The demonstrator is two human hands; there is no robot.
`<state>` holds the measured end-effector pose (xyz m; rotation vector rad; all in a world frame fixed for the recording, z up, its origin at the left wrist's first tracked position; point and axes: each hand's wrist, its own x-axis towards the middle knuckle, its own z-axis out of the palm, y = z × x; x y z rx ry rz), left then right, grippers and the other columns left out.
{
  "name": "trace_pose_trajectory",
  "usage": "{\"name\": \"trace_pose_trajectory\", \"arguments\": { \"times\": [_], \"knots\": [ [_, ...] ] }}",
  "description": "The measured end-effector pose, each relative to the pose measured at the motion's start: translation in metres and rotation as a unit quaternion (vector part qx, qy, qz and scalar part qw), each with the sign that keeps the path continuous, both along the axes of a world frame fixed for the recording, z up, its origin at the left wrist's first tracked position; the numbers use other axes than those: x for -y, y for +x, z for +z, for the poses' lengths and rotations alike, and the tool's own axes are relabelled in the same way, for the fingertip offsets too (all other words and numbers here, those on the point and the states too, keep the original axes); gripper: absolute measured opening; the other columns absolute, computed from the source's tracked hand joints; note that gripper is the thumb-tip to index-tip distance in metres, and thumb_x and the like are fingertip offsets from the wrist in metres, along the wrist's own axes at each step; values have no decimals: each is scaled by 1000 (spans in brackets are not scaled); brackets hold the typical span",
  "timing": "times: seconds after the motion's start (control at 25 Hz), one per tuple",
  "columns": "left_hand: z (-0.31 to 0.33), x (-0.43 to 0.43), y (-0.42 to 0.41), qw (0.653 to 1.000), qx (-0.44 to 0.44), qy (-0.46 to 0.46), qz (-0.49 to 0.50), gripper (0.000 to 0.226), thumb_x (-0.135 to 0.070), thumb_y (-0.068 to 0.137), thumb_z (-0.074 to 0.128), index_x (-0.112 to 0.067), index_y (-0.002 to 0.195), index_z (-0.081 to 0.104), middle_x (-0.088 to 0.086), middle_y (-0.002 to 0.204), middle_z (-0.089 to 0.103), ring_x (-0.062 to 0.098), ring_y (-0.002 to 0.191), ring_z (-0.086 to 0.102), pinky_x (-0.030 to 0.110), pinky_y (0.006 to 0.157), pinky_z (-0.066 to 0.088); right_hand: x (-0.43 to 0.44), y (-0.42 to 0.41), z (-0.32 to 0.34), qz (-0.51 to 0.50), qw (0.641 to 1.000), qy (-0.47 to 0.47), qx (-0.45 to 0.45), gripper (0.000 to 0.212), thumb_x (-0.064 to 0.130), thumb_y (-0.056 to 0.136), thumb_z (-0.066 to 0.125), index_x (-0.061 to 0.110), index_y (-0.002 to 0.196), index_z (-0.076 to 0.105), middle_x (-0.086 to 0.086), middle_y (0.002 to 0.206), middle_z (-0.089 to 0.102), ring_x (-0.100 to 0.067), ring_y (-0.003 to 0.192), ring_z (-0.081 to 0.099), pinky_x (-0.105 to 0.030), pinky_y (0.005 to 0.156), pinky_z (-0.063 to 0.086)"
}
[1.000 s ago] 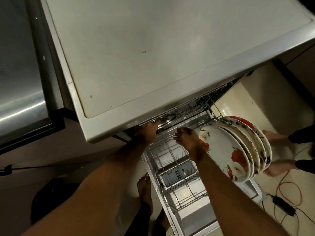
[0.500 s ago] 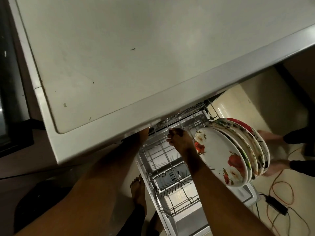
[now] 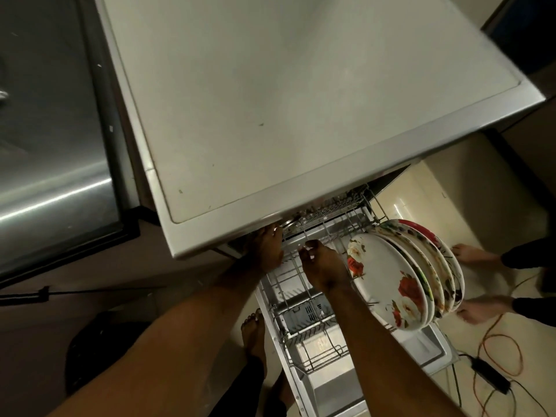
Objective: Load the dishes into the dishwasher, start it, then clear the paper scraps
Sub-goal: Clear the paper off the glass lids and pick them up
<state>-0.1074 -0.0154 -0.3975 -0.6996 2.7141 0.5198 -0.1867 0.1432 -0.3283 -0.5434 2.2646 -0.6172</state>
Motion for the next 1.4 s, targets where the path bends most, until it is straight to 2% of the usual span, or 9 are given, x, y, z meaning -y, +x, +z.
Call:
{"name": "trace_pose_trajectory", "arguments": {
  "times": [0.12, 0.24, 0.36, 0.52, 0.68, 0.88, 1.12, 1.28, 1.4],
  "knots": [
    [57, -17, 18, 995, -50, 20, -79, 67, -52, 100, 34, -4, 141, 58, 20, 141, 59, 38, 128, 59, 42, 110, 38, -1, 13, 39, 112, 990, 40, -74, 56, 43, 107, 49, 20, 156, 36, -12, 148, 53, -30, 129, 57, -44, 101, 52],
    [107, -25, 37, 991, 18, 22, -134, 64, -42, 97, 52, -13, 154, 41, 11, 154, 46, 30, 140, 45, 44, 116, 39, -5, 32, 85, 193, 971, 22, -138, 72, 34, 102, 57, 17, 164, 22, -10, 161, 38, -30, 142, 44, -42, 116, 42],
    [172, -38, 64, 984, 29, 56, -168, 46, -30, 90, 64, -17, 134, 60, 7, 133, 62, 26, 121, 61, 39, 99, 54, -14, 49, 128, 306, 933, -36, -186, 82, 37, 94, 62, 23, 163, 21, -3, 163, 36, -24, 148, 36, -44, 125, 29],
    [265, -59, 112, 982, -42, 64, -175, 44, -19, 91, 61, -12, 135, 60, 10, 141, 60, 28, 132, 53, 43, 113, 44, -23, 73, 188, 406, 883, -87, -222, 83, 37, 90, 72, 22, 160, 31, 2, 161, 42, -17, 149, 35, -42, 129, 20],
    [326, -53, 158, 988, -113, 55, -85, 48, -16, 88, 62, -10, 136, 60, 12, 145, 58, 29, 135, 50, 42, 116, 42, 3, 100, 244, 431, 848, -186, -246, 71, 41, 78, 64, 15, 144, 55, -3, 143, 63, -21, 134, 55, -38, 116, 36],
    [366, -3, 215, 993, -119, 6, 4, 45, -28, 92, 56, -18, 136, 58, 7, 141, 59, 27, 127, 56, 43, 107, 50, 76, 146, 301, 481, 803, -227, -270, 62, 41, 85, 52, 23, 145, 54, 0, 145, 61, -21, 135, 56, -39, 116, 41],
    [407, 65, 293, 984, -142, -61, 85, 41, -11, 94, 62, -13, 135, 64, 11, 142, 59, 27, 128, 56, 40, 111, 47, 178, 217, 342, 549, 750, -230, -291, 66, 17, 85, 74, 28, 146, 52, 0, 146, 60, -22, 135, 55, -39, 116, 43],
    [408, 130, 369, 977, -134, -72, 152, 55, -13, 88, 67, -14, 142, 56, 10, 148, 54, 29, 133, 54, 42, 113, 46, 257, 277, 351, 572, 751, -196, -265, 62, 34, 93, 73, 30, 149, 46, 2, 147, 57, -21, 132, 55, -39, 111, 45],
    [408, 186, 432, 957, -102, -47, 266, 61, -29, 95, 64, -24, 153, 44, 1, 161, 40, 21, 145, 41, 42, 121, 36, 317, 313, 351, 567, 766, -149, -264, 62, 34, 97, 67, 26, 153, 40, -2, 154, 49, -26, 135, 52, -44, 110, 47]
  ]
}}
